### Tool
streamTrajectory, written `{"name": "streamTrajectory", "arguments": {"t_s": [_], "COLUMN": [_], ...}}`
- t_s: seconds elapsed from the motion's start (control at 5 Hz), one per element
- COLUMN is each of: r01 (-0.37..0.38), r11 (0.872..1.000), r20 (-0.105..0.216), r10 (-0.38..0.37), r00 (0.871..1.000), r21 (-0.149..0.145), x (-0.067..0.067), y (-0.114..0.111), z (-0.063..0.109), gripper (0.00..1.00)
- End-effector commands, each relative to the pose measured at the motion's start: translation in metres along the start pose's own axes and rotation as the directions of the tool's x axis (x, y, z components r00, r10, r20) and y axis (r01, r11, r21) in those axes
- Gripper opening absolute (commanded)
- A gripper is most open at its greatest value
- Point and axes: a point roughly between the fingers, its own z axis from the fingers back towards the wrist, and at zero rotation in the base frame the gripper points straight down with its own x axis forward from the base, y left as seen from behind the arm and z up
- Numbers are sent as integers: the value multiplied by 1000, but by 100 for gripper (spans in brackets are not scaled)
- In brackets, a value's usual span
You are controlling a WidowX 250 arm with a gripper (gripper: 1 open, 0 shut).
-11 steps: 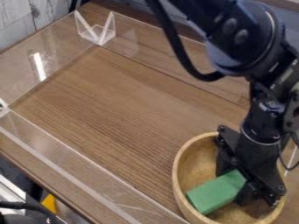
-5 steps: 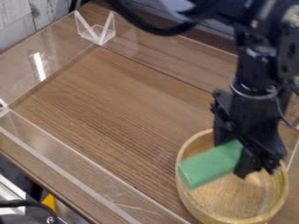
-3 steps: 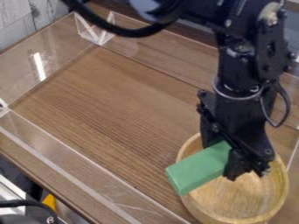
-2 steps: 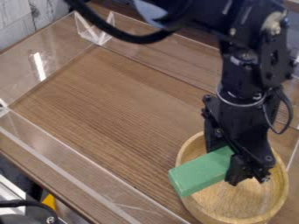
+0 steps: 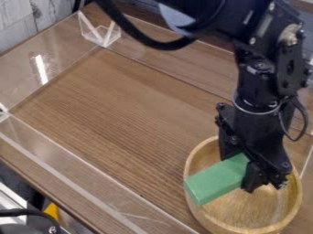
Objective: Remove the green block from inside the brown bowl and put it on the table
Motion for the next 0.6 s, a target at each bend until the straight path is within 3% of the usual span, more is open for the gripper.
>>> {"name": "streamTrajectory", "arguments": {"t_s": [0.0, 0.4], "r01": [-95, -217], "r11": [995, 976], "r20": [60, 76], "r10": [94, 215], "r00": [994, 974], "r21": [14, 19], "x": [14, 4], "y": [-1, 10], "z": [8, -3], "gripper": [0, 0]}}
